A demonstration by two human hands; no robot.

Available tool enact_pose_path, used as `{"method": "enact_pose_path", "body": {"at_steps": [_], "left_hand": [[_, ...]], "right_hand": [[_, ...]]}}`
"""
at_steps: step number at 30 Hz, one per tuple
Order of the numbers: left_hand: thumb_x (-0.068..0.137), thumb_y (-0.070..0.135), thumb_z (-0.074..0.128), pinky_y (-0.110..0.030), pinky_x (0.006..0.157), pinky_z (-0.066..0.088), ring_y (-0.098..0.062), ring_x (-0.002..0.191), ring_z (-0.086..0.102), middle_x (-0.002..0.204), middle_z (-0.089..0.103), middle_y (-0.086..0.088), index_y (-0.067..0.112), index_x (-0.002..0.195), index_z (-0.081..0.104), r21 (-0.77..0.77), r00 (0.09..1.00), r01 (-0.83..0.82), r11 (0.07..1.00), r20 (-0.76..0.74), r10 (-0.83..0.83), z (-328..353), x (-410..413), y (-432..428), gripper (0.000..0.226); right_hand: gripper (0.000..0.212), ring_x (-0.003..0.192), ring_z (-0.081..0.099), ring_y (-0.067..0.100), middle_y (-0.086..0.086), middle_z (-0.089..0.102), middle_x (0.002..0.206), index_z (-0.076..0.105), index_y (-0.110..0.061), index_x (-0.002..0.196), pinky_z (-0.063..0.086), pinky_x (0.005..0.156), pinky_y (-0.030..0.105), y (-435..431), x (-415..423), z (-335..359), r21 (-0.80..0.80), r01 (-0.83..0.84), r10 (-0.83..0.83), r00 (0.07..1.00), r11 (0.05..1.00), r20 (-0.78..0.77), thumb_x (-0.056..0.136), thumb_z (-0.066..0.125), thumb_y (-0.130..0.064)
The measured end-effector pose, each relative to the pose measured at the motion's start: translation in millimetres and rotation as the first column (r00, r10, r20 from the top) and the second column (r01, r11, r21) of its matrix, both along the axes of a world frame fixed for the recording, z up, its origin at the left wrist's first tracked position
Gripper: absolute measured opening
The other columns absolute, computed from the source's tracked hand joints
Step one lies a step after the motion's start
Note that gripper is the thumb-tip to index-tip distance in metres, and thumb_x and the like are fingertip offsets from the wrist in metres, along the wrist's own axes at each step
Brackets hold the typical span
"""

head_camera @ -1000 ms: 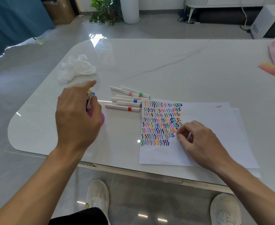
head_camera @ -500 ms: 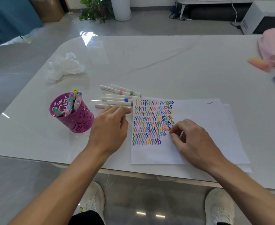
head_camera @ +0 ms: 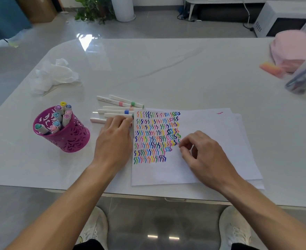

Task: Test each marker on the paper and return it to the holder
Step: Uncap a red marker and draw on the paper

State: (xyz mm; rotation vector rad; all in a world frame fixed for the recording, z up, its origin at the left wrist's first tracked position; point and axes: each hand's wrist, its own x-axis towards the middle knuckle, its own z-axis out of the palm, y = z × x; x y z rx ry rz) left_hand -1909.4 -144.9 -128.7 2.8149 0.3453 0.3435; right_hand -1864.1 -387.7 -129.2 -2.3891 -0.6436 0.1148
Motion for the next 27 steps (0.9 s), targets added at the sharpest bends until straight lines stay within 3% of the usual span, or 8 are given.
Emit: {"method": "enact_pose_path", "body": {"at_steps": [3, 7, 11, 17, 22, 27], "left_hand": [[0.099, 0.017, 0.055, -0.044, 0.083, 0.053, -0.025, 0.115, 0.050, 0.118, 0.059, -0.004, 0.013, 0.127, 0.065, 0.020, 1.000, -0.021, 1.000, -0.011, 0.021, -1, 0, 2, 0.029], [0.098, 0.014, 0.060, -0.039, 0.081, 0.052, -0.023, 0.110, 0.049, 0.108, 0.058, -0.004, 0.009, 0.114, 0.072, -0.004, 1.000, -0.030, 1.000, -0.002, 0.030, -2, -1, 5, 0.020], [0.095, 0.003, 0.061, -0.038, 0.079, 0.048, -0.027, 0.105, 0.050, 0.106, 0.062, -0.008, 0.006, 0.107, 0.072, -0.025, 0.992, -0.031, 0.999, 0.123, 0.034, 3, -2, 4, 0.017], [0.100, 0.005, 0.054, -0.030, 0.076, 0.042, -0.029, 0.095, 0.059, 0.103, 0.070, -0.010, 0.005, 0.112, 0.064, -0.062, 0.922, 0.001, 0.998, 0.386, 0.023, 22, -1, -2, 0.016], [0.104, 0.008, 0.049, -0.043, 0.074, 0.053, -0.025, 0.091, 0.064, 0.103, 0.068, -0.009, 0.002, 0.116, 0.059, -0.140, 0.844, 0.070, 0.988, 0.536, 0.016, 32, -4, -11, 0.016], [0.106, 0.008, 0.046, -0.025, 0.081, 0.056, -0.010, 0.096, 0.068, 0.112, 0.068, -0.005, 0.006, 0.129, 0.057, -0.328, 0.780, 0.169, 0.929, 0.621, 0.077, 49, -7, -21, 0.025]], "right_hand": [[0.008, 0.077, 0.055, -0.002, -0.017, 0.055, 0.088, 0.064, -0.028, 0.091, 0.038, 0.069, 0.008, -1, 0, 0, -0.012, -0.002, 0.002, 1.000, 1.000, -0.010, 0.096, 0.065, -0.021], [0.008, 0.080, 0.057, -0.001, -0.015, 0.057, 0.090, 0.065, -0.027, 0.092, 0.039, 0.069, 0.009, -1, 1, 0, -0.008, 0.006, -0.006, 1.000, 1.000, -0.024, 0.096, 0.064, -0.020], [0.008, 0.080, 0.057, 0.000, -0.015, 0.056, 0.089, 0.065, -0.026, 0.092, 0.040, 0.069, 0.010, -1, 1, 0, -0.001, 0.013, -0.013, 0.999, 1.000, -0.032, 0.096, 0.064, -0.020], [0.008, 0.078, 0.056, -0.002, -0.016, 0.056, 0.087, 0.065, -0.026, 0.092, 0.040, 0.069, 0.008, 0, 0, 0, 0.012, 0.020, -0.020, 1.000, 1.000, -0.015, 0.096, 0.064, -0.020], [0.008, 0.076, 0.056, 0.000, -0.016, 0.057, 0.087, 0.066, -0.026, 0.091, 0.039, 0.067, 0.010, 2, -1, 0, 0.007, 0.015, -0.015, 1.000, 1.000, 0.011, 0.095, 0.065, -0.019], [0.007, 0.076, 0.056, 0.000, -0.017, 0.057, 0.087, 0.065, -0.027, 0.093, 0.039, 0.068, 0.010, 2, -1, -1, -0.009, -0.003, 0.003, 1.000, 1.000, -0.010, 0.096, 0.064, -0.021]]}}
